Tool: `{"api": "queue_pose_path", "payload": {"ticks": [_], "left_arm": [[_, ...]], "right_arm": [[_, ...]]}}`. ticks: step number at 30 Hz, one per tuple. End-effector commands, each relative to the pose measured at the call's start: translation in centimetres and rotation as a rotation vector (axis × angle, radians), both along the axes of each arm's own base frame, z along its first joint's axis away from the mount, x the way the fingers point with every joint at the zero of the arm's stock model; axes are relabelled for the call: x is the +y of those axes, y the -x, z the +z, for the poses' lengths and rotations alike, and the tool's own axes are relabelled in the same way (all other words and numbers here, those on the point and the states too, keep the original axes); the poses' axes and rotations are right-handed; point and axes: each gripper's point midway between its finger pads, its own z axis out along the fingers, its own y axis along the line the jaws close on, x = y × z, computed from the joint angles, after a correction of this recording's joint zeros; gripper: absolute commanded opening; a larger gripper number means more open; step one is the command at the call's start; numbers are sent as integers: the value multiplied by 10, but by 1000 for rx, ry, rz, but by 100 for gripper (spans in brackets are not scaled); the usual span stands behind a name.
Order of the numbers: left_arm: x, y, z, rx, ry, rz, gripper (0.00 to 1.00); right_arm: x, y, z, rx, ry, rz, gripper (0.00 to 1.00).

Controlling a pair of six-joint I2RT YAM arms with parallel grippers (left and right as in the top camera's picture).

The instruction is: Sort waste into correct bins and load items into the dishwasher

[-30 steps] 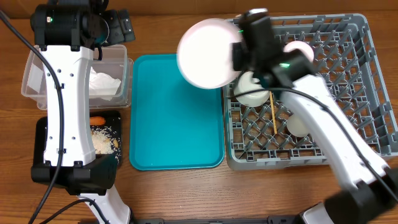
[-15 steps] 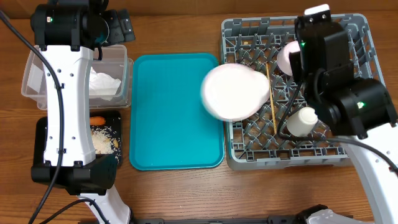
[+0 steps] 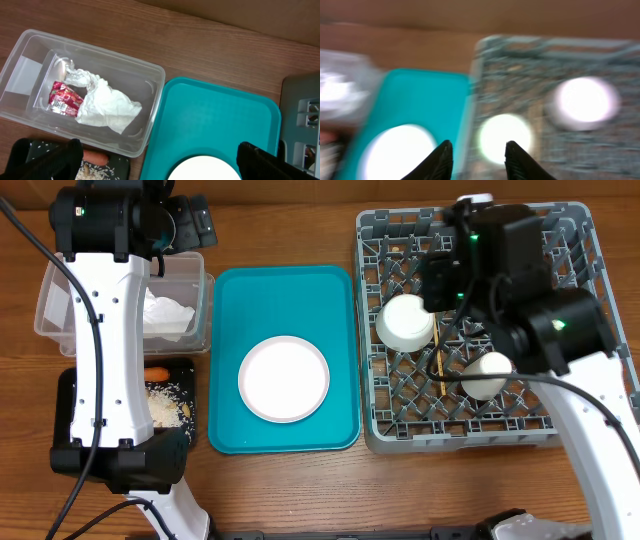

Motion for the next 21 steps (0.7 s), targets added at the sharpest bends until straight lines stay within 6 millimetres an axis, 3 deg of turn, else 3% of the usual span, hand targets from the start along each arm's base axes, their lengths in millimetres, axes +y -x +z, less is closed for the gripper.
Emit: {"api": "queue_pose_path", "payload": {"ticks": [1, 4, 9, 18, 21], "left_arm": [[2, 2, 10, -30, 4, 20, 100], [2, 2, 10, -30, 4, 20, 100], [2, 2, 10, -30, 4, 20, 100], [2, 2, 10, -30, 4, 20, 100], [2, 2, 10, -30, 4, 20, 100]], "right_arm": [[63, 12, -29, 200, -208, 134, 41], [88, 11, -60, 279, -174, 175, 45], [131, 18, -131, 431, -78, 239, 47], [155, 16, -259, 570, 167, 234, 49], [156, 16, -281, 601, 185, 233, 49]]}}
